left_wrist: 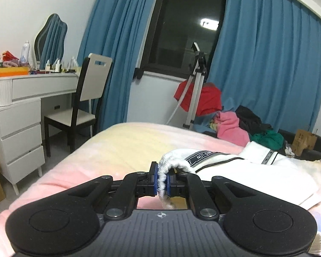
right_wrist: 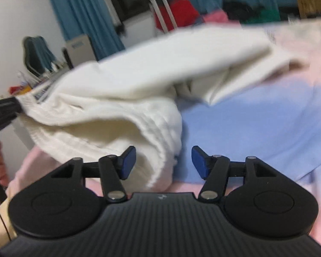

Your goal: Fold clothes

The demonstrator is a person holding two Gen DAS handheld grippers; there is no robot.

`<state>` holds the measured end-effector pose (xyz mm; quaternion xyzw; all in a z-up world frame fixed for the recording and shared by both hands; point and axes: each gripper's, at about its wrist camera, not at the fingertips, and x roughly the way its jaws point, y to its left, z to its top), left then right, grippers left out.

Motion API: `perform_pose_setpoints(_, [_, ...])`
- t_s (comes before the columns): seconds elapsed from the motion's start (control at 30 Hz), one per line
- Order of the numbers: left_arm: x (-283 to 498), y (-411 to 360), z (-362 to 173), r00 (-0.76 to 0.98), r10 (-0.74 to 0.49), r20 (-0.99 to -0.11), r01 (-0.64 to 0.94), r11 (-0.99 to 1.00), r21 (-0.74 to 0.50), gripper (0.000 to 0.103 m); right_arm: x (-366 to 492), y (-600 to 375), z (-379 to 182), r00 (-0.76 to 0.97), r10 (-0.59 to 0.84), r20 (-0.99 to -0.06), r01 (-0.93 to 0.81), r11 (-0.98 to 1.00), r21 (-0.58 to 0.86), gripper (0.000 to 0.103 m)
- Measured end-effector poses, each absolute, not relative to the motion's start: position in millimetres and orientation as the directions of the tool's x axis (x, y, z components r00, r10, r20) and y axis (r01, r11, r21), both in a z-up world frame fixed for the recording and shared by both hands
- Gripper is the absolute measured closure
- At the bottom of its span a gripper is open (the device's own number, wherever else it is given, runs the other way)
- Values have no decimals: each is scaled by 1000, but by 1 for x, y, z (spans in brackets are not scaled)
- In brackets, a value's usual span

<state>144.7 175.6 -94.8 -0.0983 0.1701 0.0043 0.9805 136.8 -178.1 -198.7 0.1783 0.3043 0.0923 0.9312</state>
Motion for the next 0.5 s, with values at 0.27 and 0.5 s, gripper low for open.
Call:
perform_pose_setpoints(0.27, [152, 196, -104, 934, -68, -352, -34, 960, -277, 95, 120, -168, -172, 825, 315, -469, -155, 925, 348, 87])
perform_pose_setpoints(0.5, [156, 215, -116, 899, -106, -424, -69, 924, -376, 95, 68, -128, -141, 810, 384, -443, -357, 922, 147, 87])
